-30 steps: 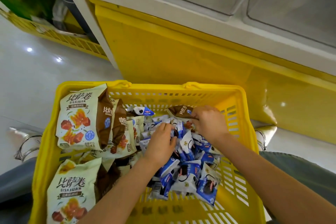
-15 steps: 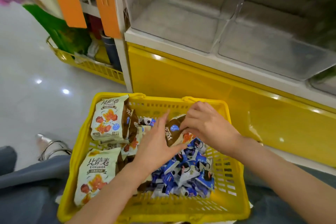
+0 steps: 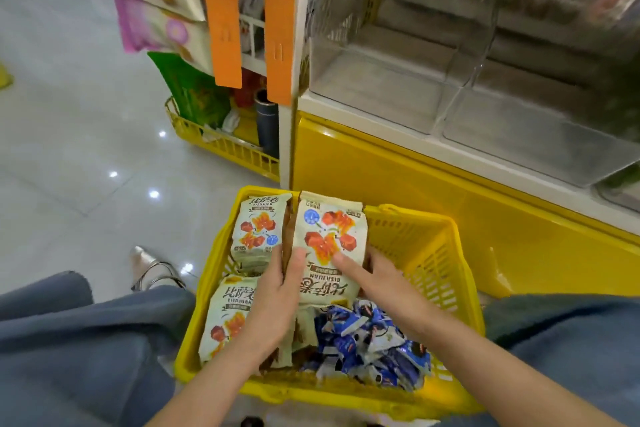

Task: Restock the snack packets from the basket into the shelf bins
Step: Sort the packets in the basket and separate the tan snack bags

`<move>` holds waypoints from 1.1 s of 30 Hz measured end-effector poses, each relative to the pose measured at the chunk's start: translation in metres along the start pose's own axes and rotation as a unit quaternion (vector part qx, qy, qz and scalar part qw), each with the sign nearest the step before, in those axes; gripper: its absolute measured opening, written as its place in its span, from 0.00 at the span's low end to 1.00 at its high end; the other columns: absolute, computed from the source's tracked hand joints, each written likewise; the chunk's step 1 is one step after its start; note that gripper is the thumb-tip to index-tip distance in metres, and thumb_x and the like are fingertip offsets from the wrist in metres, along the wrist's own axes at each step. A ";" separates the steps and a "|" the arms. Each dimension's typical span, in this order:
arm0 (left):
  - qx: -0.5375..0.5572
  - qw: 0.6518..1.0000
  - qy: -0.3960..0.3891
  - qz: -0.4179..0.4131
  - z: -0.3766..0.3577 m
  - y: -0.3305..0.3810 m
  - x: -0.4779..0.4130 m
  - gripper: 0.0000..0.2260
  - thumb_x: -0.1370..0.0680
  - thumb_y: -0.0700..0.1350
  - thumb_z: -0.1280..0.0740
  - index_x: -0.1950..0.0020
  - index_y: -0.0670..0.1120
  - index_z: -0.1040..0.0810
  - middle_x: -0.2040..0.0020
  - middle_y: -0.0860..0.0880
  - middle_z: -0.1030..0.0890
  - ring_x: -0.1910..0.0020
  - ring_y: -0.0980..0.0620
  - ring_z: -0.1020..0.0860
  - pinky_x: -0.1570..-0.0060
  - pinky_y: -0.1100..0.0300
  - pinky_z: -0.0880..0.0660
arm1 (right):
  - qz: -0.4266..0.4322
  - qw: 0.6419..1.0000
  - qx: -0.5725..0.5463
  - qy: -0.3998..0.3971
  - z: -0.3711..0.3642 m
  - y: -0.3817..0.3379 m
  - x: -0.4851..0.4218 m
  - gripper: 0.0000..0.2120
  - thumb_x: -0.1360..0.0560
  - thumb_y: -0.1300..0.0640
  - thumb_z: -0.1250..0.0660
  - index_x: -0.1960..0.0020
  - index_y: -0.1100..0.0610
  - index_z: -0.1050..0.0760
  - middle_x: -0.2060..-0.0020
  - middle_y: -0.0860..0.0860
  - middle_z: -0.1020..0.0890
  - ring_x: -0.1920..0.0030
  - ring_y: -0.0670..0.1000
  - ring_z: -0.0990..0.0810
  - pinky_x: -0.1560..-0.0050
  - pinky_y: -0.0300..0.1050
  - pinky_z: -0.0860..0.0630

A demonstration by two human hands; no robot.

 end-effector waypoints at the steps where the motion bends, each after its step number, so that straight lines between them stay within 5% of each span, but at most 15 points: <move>1: -0.011 1.000 0.002 -0.003 0.007 0.000 0.000 0.13 0.27 0.63 0.46 0.45 0.63 0.30 0.50 0.65 0.21 0.50 0.71 0.24 0.56 0.77 0.29 | 0.009 1.000 -0.009 0.001 -0.004 -0.002 -0.004 0.15 0.32 0.39 0.34 0.48 0.42 0.27 0.49 0.41 0.18 0.51 0.41 0.18 0.51 0.35 0.21; 4: -0.137 0.986 0.084 -0.045 0.040 -0.005 -0.007 0.19 0.26 0.64 0.48 0.39 0.59 0.33 0.44 0.62 0.25 0.47 0.64 0.24 0.52 0.68 0.27 | 0.016 1.000 -0.011 0.023 -0.015 -0.016 -0.025 0.11 0.28 0.42 0.34 0.48 0.44 0.26 0.51 0.43 0.17 0.54 0.40 0.17 0.59 0.30 0.23; 8: -0.323 0.924 0.201 -0.027 0.091 -0.037 -0.022 0.21 0.20 0.52 0.47 0.30 0.44 0.37 0.37 0.46 0.29 0.38 0.49 0.31 0.38 0.53 0.33 | -0.009 0.997 -0.035 0.067 -0.038 -0.030 -0.066 0.19 0.27 0.41 0.35 0.41 0.50 0.24 0.47 0.47 0.17 0.48 0.48 0.18 0.44 0.47 0.23; 10: -0.322 0.929 0.173 0.055 0.104 -0.062 -0.027 0.20 0.19 0.51 0.47 0.31 0.43 0.35 0.36 0.43 0.28 0.37 0.45 0.30 0.38 0.50 0.32 | -0.028 0.996 -0.046 0.072 -0.051 -0.034 -0.086 0.21 0.27 0.41 0.35 0.40 0.52 0.25 0.46 0.49 0.17 0.46 0.50 0.19 0.41 0.51 0.24; 13: -0.305 0.936 0.105 0.140 0.107 -0.090 -0.029 0.14 0.19 0.54 0.51 0.43 0.47 0.32 0.48 0.45 0.22 0.51 0.46 0.24 0.54 0.53 0.29 | -0.066 0.996 -0.009 0.065 -0.066 -0.031 -0.109 0.22 0.28 0.41 0.34 0.42 0.55 0.24 0.46 0.52 0.18 0.46 0.53 0.20 0.41 0.54 0.24; 16: -0.324 0.929 0.122 0.133 0.109 -0.097 -0.029 0.12 0.19 0.53 0.51 0.52 0.48 0.34 0.60 0.50 0.24 0.61 0.49 0.24 0.62 0.53 0.28 | -0.046 0.989 0.105 0.089 -0.074 -0.027 -0.122 0.23 0.28 0.38 0.35 0.46 0.57 0.23 0.51 0.54 0.17 0.51 0.53 0.18 0.48 0.54 0.21; 19: -0.344 0.926 0.122 0.102 0.110 -0.095 -0.038 0.12 0.18 0.53 0.51 0.53 0.47 0.35 0.64 0.51 0.26 0.66 0.53 0.26 0.67 0.56 0.32 | -0.030 0.982 0.133 0.129 -0.079 -0.028 -0.132 0.24 0.27 0.38 0.36 0.46 0.58 0.30 0.53 0.51 0.20 0.56 0.50 0.22 0.59 0.43 0.25; 22: -0.337 0.932 0.104 0.087 0.112 -0.090 -0.051 0.12 0.18 0.52 0.51 0.53 0.46 0.35 0.65 0.51 0.26 0.67 0.55 0.27 0.71 0.58 0.36 | -0.051 0.982 0.101 0.151 -0.082 -0.027 -0.140 0.30 0.27 0.40 0.35 0.38 0.62 0.36 0.47 0.53 0.22 0.48 0.52 0.22 0.51 0.47 0.23; 26: -0.335 0.932 0.100 0.094 0.113 -0.090 -0.057 0.12 0.18 0.53 0.50 0.48 0.46 0.34 0.62 0.51 0.25 0.64 0.51 0.24 0.66 0.56 0.31 | -0.033 0.978 0.132 0.158 -0.078 -0.026 -0.133 0.29 0.27 0.38 0.37 0.40 0.58 0.42 0.54 0.48 0.26 0.51 0.50 0.24 0.48 0.48 0.25; 29: -0.298 0.926 0.203 0.112 0.115 -0.083 -0.046 0.15 0.19 0.51 0.45 0.35 0.46 0.37 0.50 0.50 0.23 0.55 0.50 0.23 0.59 0.57 0.31 | 0.010 0.976 0.106 0.190 -0.060 -0.019 -0.119 0.26 0.24 0.39 0.41 0.36 0.56 0.41 0.61 0.42 0.28 0.60 0.42 0.25 0.58 0.40 0.25; 33: -0.263 0.905 0.334 -0.024 0.104 -0.042 -0.030 0.12 0.22 0.49 0.44 0.39 0.51 0.34 0.47 0.53 0.26 0.52 0.53 0.25 0.56 0.57 0.26 | 0.046 0.962 0.154 0.220 -0.011 0.016 -0.093 0.19 0.22 0.49 0.39 0.36 0.59 0.35 0.48 0.49 0.24 0.55 0.40 0.27 0.60 0.30 0.32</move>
Point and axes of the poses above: each hand's wrist, its own x-axis away from the middle knuckle, its own z-axis out of the back of the hand, y = z × x, the point moved 3 cm from there along -x, towards the middle knuckle
